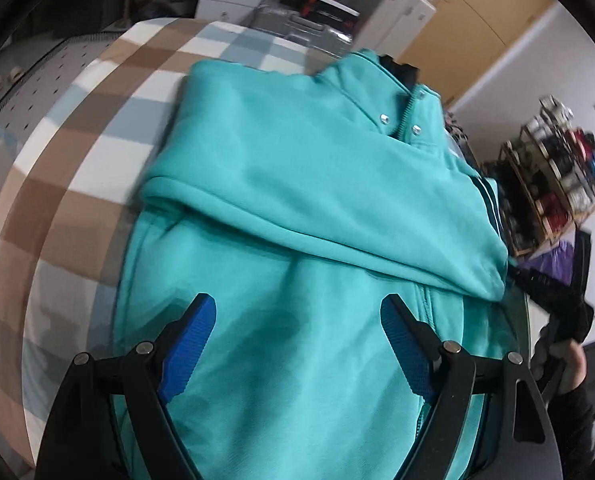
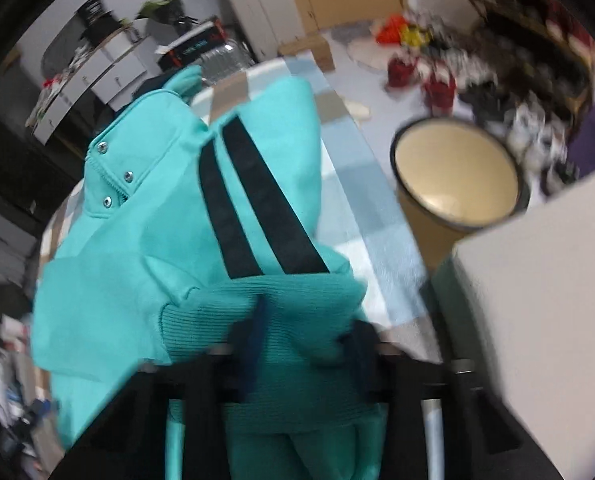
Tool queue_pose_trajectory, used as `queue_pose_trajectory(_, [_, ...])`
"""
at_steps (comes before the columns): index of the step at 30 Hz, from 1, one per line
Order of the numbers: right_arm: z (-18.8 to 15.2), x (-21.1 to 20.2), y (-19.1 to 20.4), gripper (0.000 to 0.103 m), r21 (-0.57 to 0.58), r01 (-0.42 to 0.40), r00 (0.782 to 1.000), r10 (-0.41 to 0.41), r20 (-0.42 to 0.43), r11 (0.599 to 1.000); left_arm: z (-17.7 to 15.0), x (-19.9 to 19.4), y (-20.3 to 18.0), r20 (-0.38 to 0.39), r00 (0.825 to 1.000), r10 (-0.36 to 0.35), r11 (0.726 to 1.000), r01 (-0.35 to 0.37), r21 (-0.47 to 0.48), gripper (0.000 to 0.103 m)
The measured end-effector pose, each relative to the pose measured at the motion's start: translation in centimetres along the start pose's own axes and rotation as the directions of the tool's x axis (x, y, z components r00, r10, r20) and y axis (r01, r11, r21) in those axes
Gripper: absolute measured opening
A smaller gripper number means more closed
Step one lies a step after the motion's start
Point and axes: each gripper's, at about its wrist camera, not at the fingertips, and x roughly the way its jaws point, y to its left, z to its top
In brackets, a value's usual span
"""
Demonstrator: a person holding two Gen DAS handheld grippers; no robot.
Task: Fold large clothes
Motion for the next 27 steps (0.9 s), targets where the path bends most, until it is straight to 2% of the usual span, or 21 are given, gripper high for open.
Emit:
queue_pose_trajectory(3, [1.0,-3.0,1.7,0.011,-0.059,0.047,0.990,-0.038,0.135,0.997,-0.1,0.7,-0.1,-0.005,1.000,0.005,1.000,-0.005,-0.009,0.081])
queue_pose_trajectory(6, [1.9,-5.3,3.3,0.010,-0.099,0.116,0.959,-0.086,0.269,0.988,-0.1,1.5,0.1,-0.003,0.999,0.032,0.999,-0.032,-0.036,0.081])
queue_pose_trajectory(8, [2.6,-5.0,3.4,0.010,-0.069,0.176,0.944,-0.149,0.293,0.982,-0.1,1.8,0.1,-0.003,0.999,0.039,0.998,-0.039,-0.043,0.081])
queue_pose_trajectory(9, [3.2,-4.0,3.5,0.010,-0.059,0.196,0.946,-0.173,0.274,0.979,-0.1,1.8,0.1,0.002,0.999,0.051,0.998,-0.050,-0.042,0.081])
queue_pose_trajectory(12, [3.3,0.4,3.1,0.011,-0.090,0.254,0.964,-0.244,0.104,0.963,-0.1,1.7,0.4,0.018,0.997,0.074,0.997,-0.074,-0.035,0.081])
queue_pose_trajectory(13, [3.0,2.0,3.2,0.013,-0.127,0.272,0.962,-0.269,0.037,0.954,0.0,1.6,0.6,0.021,0.996,0.082,0.996,-0.081,-0.037,0.081])
queue_pose_trajectory(14, [2.6,2.7,3.4,0.016,-0.158,0.298,0.954,-0.300,0.013,0.941,0.0,1.6,0.8,0.021,0.996,0.087,0.996,-0.086,-0.039,0.081])
queue_pose_trajectory(15, [2.1,2.7,3.6,0.017,-0.182,0.318,0.948,-0.318,0.026,0.931,0.0,1.5,1.1,0.018,0.996,0.089,0.995,-0.088,-0.043,0.081])
queue_pose_trajectory(16, [1.9,2.3,3.7,0.021,-0.208,0.343,0.939,-0.340,0.048,0.916,0.1,1.4,1.3,0.014,0.996,0.085,0.995,-0.084,-0.046,0.081])
queue_pose_trajectory(18, [1.5,1.2,4.2,0.060,-0.287,0.420,0.907,-0.406,0.110,0.861,0.2,1.3,1.5,0.013,0.996,0.088,0.995,-0.087,-0.043,0.081])
queue_pose_trajectory(21, [1.0,-2.0,4.7,0.064,-0.313,0.424,0.901,-0.359,0.245,0.850,0.3,0.8,1.4,0.031,0.994,0.105,0.994,-0.105,-0.011,0.081])
queue_pose_trajectory(23, [0.9,-3.3,5.2,0.069,-0.310,0.372,0.914,-0.288,0.285,0.875,0.3,0.7,1.3,0.041,0.993,0.114,0.993,-0.114,-0.001,0.081])
queue_pose_trajectory(25, [0.9,-4.6,6.6,0.079,-0.322,0.278,0.933,-0.175,0.314,0.905,0.2,0.8,1.1,0.034,0.993,0.113,0.993,-0.113,0.016,0.081])
queue_pose_trajectory(27, [0.6,-4.0,8.3,0.097,-0.359,0.218,0.949,-0.112,0.294,0.907,0.1,0.9,0.9,0.023,0.993,0.114,0.993,-0.115,0.040,0.081])
